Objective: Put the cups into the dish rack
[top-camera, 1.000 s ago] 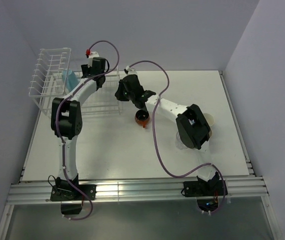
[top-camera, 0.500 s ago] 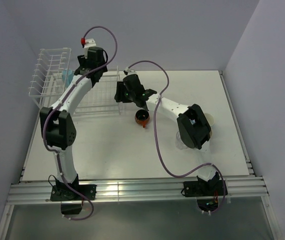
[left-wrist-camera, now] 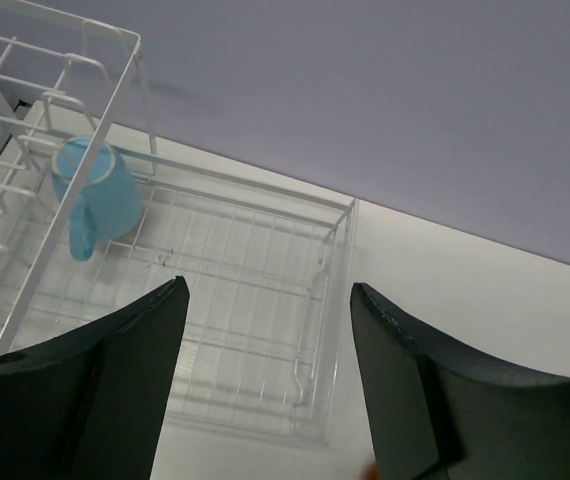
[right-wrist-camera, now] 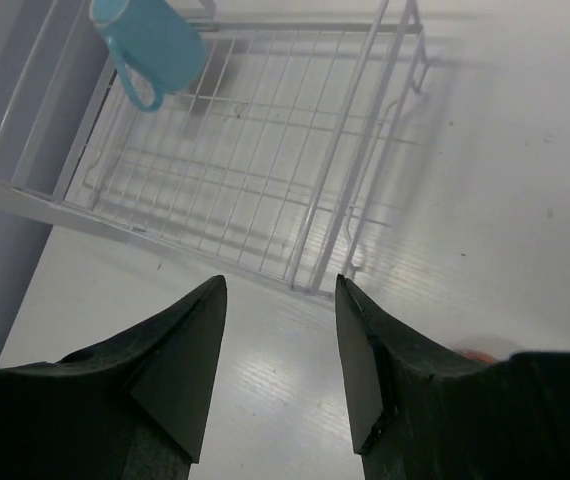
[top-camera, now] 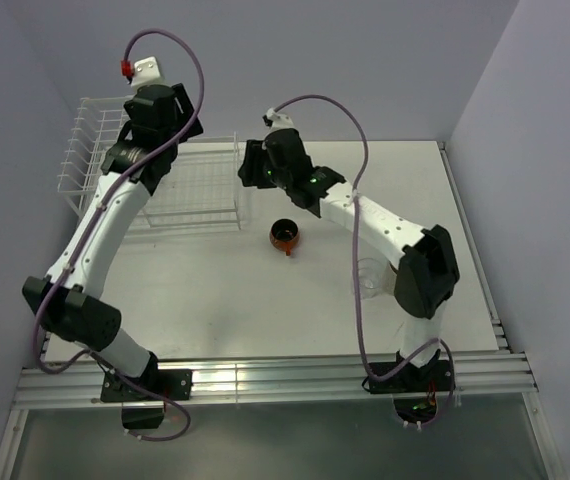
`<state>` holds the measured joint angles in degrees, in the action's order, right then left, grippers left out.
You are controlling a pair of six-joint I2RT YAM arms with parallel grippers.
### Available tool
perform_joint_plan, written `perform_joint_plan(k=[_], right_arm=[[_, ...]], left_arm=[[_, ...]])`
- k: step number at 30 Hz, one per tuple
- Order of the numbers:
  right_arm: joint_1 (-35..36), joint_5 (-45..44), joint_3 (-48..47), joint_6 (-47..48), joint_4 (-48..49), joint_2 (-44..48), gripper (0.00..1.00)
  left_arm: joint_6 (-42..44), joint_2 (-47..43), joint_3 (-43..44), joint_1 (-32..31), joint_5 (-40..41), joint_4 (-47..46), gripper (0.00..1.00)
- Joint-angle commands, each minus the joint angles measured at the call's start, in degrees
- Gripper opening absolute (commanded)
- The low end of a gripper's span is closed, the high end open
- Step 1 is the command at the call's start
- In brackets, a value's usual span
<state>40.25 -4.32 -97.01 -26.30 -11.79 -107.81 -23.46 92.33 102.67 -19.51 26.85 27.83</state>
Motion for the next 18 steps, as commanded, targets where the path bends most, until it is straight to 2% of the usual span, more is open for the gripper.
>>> perform_joint_plan(k=[1,6,9,13,18], right_arm=[[0.09,-5.17,2.26,2.39,-4.45,7.17,0.55],[0.09,-8.51,10.32,3.8,-7.98,12.7,0.51],[0.18,-8.95,15.34,4.94,-6.5,14.21,0.51],[0.18,-8.44,17.99,6.0,-6.4,11.67,0.47],[0.79,-8.25,20.63,5.74,-4.82,9.46,0.47]], left_arm=[[-2.29,-7.51,-3.52,-0.36,-4.52,2.13,0.72],[-4.04,-17.77,-12.12,-0.44,-10.93,2.49,0.73],[-4.92,-22.88,-16.61,-0.44,-13.92,2.22,0.73],[-5.89,-26.85,-18.83,-0.53,-17.35,2.84,0.74],[-6.42,-29.22,-18.3,-0.62,-20.43,4.42,0.74]])
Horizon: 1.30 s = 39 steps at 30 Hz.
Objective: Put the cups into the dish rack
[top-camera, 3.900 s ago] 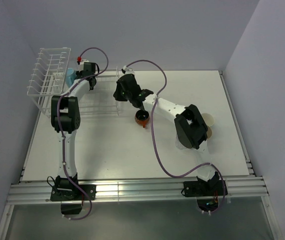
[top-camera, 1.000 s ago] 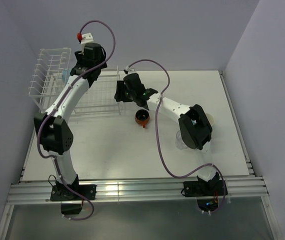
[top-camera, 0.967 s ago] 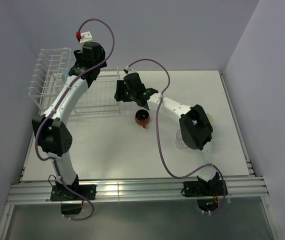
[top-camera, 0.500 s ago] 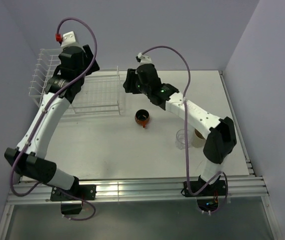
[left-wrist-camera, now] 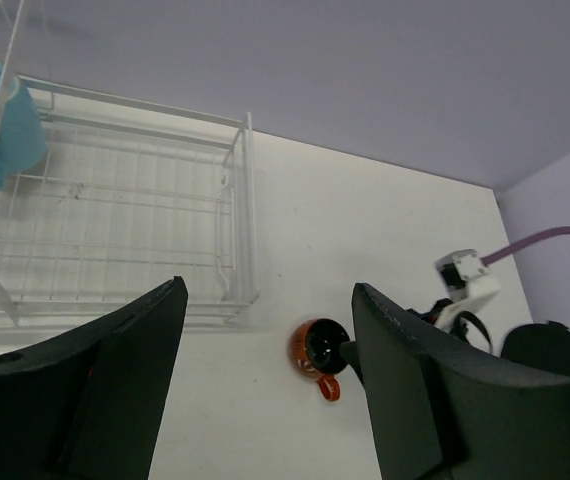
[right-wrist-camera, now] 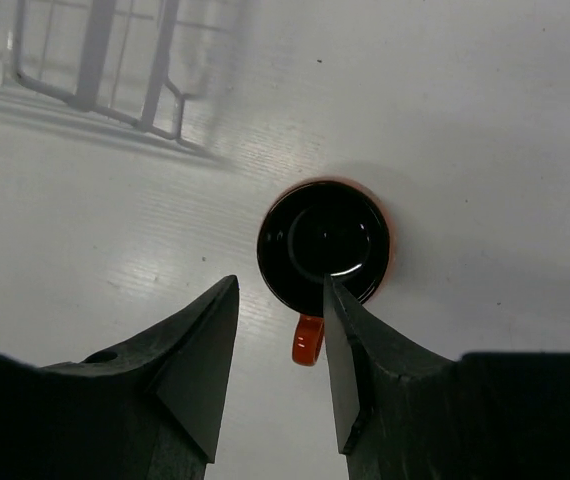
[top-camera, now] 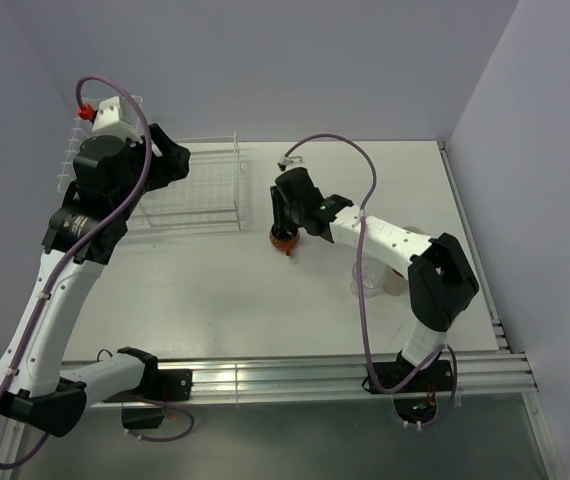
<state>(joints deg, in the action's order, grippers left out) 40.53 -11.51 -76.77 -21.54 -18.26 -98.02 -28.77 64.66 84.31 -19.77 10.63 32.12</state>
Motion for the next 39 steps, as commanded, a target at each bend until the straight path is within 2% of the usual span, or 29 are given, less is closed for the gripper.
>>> perform_joint_plan(k=[1,23,29,32,35,36,38,39], right_arm=[[0.69,-0.97,0.57,1.15,1.82,-1.2,0.47],[3.41,-0.8,-2.5,1.24,2.27,-12.19,0.47],[3.5,-0.54,-5.05,1.59,1.3,-15.18,0.43],[3.41,-0.27,-5.75,1.59,0.86,-15.97,0.37],[3.41,-0.62,-6.37,1.41,-0.01,-16.24,0.22],[3.32,-0.8,-6.46,1.41,-0.28,-15.89,0.12],[3.32,-1.06,-6.46,1.24,-0.89,-15.36,0.0],[3.32,-1.15,-6.55,1.06,-1.16,-14.49,0.0]], left_arm=[[-1.11,-1.65,0.06,-0.36,-5.09,0.22,0.74],[-1.11,-1.29,-3.89,-0.36,-7.47,-1.36,0.74],[-1.11,-0.86,-4.42,-0.36,-7.65,-1.53,0.74],[-1.11,-0.51,-4.51,-0.36,-7.91,-1.71,0.74],[-1.11,-0.42,-4.86,-0.36,-8.26,-1.97,0.74],[-1.11,-0.42,-5.03,-0.36,-8.35,-1.97,0.74],[-1.37,-0.5,-5.82,-0.36,-8.7,-2.5,0.73],[-1.46,-0.59,-6.09,-0.36,-9.13,-2.67,0.73]])
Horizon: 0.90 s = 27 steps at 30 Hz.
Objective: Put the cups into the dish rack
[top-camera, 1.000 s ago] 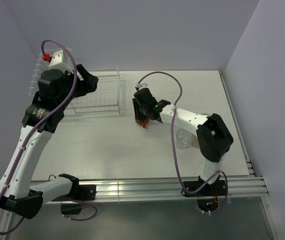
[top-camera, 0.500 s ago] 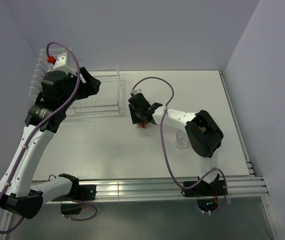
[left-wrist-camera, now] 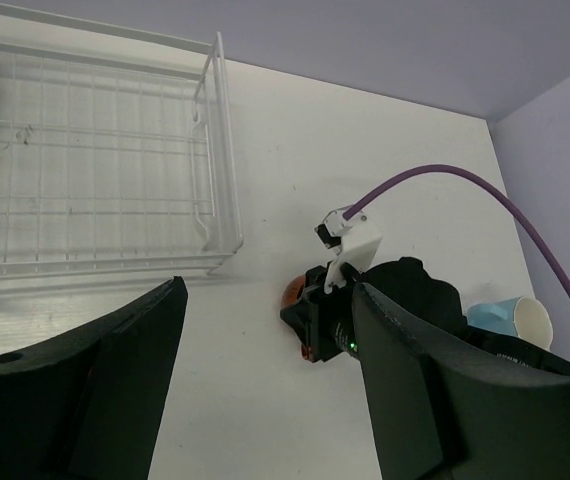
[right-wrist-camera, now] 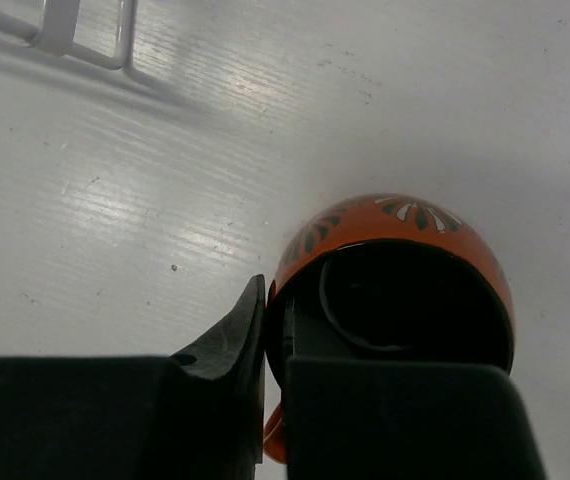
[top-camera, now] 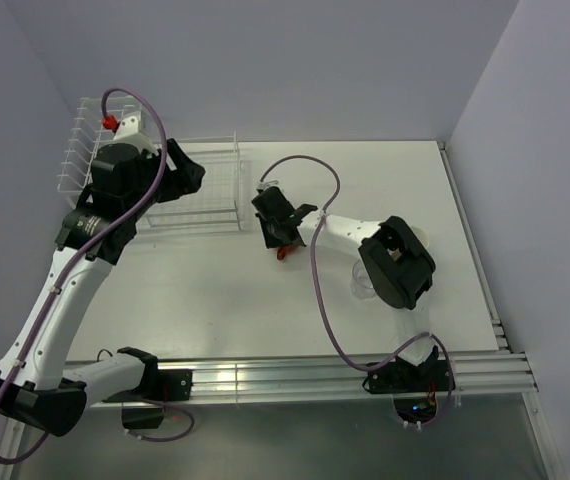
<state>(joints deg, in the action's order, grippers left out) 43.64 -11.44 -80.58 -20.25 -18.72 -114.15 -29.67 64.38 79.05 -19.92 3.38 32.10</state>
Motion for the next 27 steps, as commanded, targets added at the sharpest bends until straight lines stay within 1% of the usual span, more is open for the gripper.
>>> perform_joint_plan(k=[1,5,8,9,11,12,13,14,15,16,17,18,19,20,21,22,24,25,27], right_arm=[[0.31,-1.39,-2.74,-0.32,-1.14,2.17,0.0],[-0.13,-1.65,-2.83,-0.58,-3.51,6.47,0.0],[-1.0,-1.48,-2.13,-0.93,-4.48,11.92,0.0],[-1.36,-1.04,-1.78,-1.19,-4.48,15.24,0.0],[-2.85,2.01,0.05,-1.63,-3.35,18.77,0.0],[-3.47,3.78,0.94,-1.81,-2.56,22.7,0.0],[-4.17,5.88,1.99,-1.98,-1.33,24.74,0.0],[-5.83,8.25,4.26,-2.68,1.29,26.85,0.0],[-6.89,13.93,5.5,-3.21,2.97,30.79,0.0],[-7.94,16.95,7.0,-3.74,4.99,32.57,0.0],[-9.08,20.02,9.88,-4.44,9.27,34.5,0.0],[-11.27,26.32,11.39,-6.19,11.58,37.56,0.0],[-12.42,29.52,14.1,-7.07,16.21,38.73,0.0],[-14.35,32.42,15.26,-8.91,18.26,40.48,0.0],[-15.07,35.41,16.23,-9.97,20.8,41.19,0.0],[-15.77,40.83,18.15,-10.94,25.35,41.55,0.0],[-16.82,44.73,19.84,-14.72,29.6,42.34,0.0],[-17.0,48.67,21.15,-16.04,34.4,42.52,0.0],[-17.18,51.59,22.74,-21.3,40.23,42.34,0.0]], left_arm=[[-0.74,-0.31,-1.17,-0.2,-2.23,-2.83,0.73],[-1.7,-0.48,-3.1,-0.2,-5.12,-5.19,0.75],[-2.85,-0.31,-3.98,-0.2,-9.25,-8.09,0.78],[-3.2,-0.05,-4.07,-0.12,-10.14,-8.54,0.79],[-3.9,0.74,-3.9,-0.03,-13.38,-9.77,0.81],[-4.34,0.92,-3.9,-0.03,-14.53,-10.9,0.81],[-5.3,1.27,-3.9,0.15,-17.24,-11.61,0.83],[-6.01,1.8,-3.9,0.41,-18.66,-12.49,0.85],[-6.71,2.15,-3.9,0.67,-20.15,-14.15,0.87],[-8.37,2.33,-4.07,1.81,-21.99,-15.12,0.88],[-9.52,3.03,-4.42,2.6,-26.27,-16.44,0.88],[-10.75,3.29,-4.95,3.3,-28.84,-19.76,0.88],[-13.63,3.56,-6.0,4.79,-31.3,-21.53,0.88],[-14.96,4.08,-6.7,5.33,-35.42,-23.46,0.88],[-16.28,4.26,-7.32,5.59,-37.02,-25.48,0.88],[-18.73,4.44,-8.46,5.94,-38.43,-28.99,0.88],[-21.99,5.31,-9.52,5.95,-41.5,-31.73,0.88],[-23.05,5.93,-10.57,5.95,-42.39,-35.66,0.88],[-26.73,6.63,-11.72,5.95,-44.93,-39.2,0.88]])
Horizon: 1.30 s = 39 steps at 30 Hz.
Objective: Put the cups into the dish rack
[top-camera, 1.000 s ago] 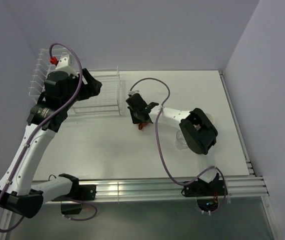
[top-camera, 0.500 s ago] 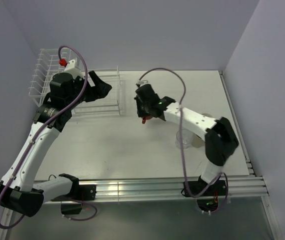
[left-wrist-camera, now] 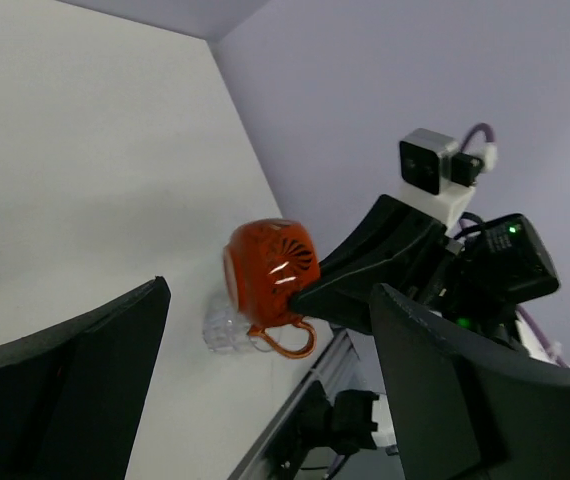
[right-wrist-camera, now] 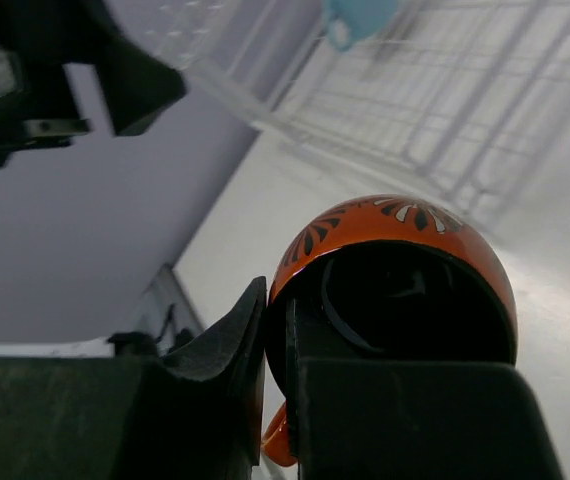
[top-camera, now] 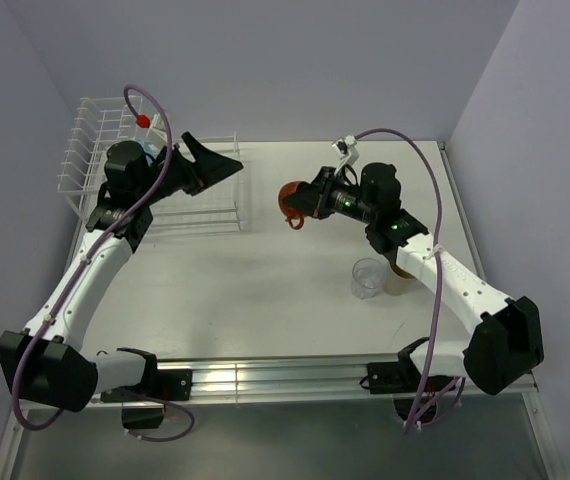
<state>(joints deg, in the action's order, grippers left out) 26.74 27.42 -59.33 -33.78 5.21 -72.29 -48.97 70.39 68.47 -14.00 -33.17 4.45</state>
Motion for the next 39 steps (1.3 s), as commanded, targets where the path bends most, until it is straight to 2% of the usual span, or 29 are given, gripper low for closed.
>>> perform_joint_plan(k=[1,4,10,12,13,16,19,23,29,39], right_arm=[[-0.46,15.27,2.63,-9.53,21.98,0.31,0.0],[-0.99,17.14,5.0,-17.62,33.93,-0.3,0.0],[-2.92,20.21,3.7,-35.43,48.9,-4.17,0.0],[-3.28,21.53,3.78,-41.6,55.49,-7.15,0.0],[-3.45,21.71,4.22,-44.76,63.09,-8.12,0.0],[-3.63,21.8,3.88,-58.37,76.29,-12.51,0.0],[-3.63,21.27,3.35,-63.67,83.18,-15.94,0.0],[-3.63,19.87,3.08,-66.85,87.51,-18.4,0.0],[-3.63,18.55,1.68,-71.33,91.73,-20.08,0.0],[-3.54,17.32,0.62,-74.94,94.37,-21.14,0.0]], left_arm=[[-8.67,0.89,-2.71,-0.06,-9.36,-13.39,0.88],[-11.32,0.81,-5.87,-0.24,-10.95,-19.64,0.87],[-6.05,-2.62,-8.79,-0.33,-9.63,-20.61,0.88],[-5.17,-3.15,-9.4,-0.33,-10.07,-22.54,0.88],[-5.08,-3.59,-9.75,-0.41,-10.42,-23.34,0.88],[-5.7,-3.51,-10.46,-0.59,-11.48,-25.54,0.88],[-5.08,-2.81,-10.02,-1.46,-12.01,-25.19,0.88],[-1.31,-2.01,-8.53,-4.1,-9.99,-20.9,0.89],[5.54,-1.66,-6.77,-6.48,-1.82,-13.6,0.89],[7.49,-0.96,-7.47,-6.74,0.83,-14.02,0.89]])
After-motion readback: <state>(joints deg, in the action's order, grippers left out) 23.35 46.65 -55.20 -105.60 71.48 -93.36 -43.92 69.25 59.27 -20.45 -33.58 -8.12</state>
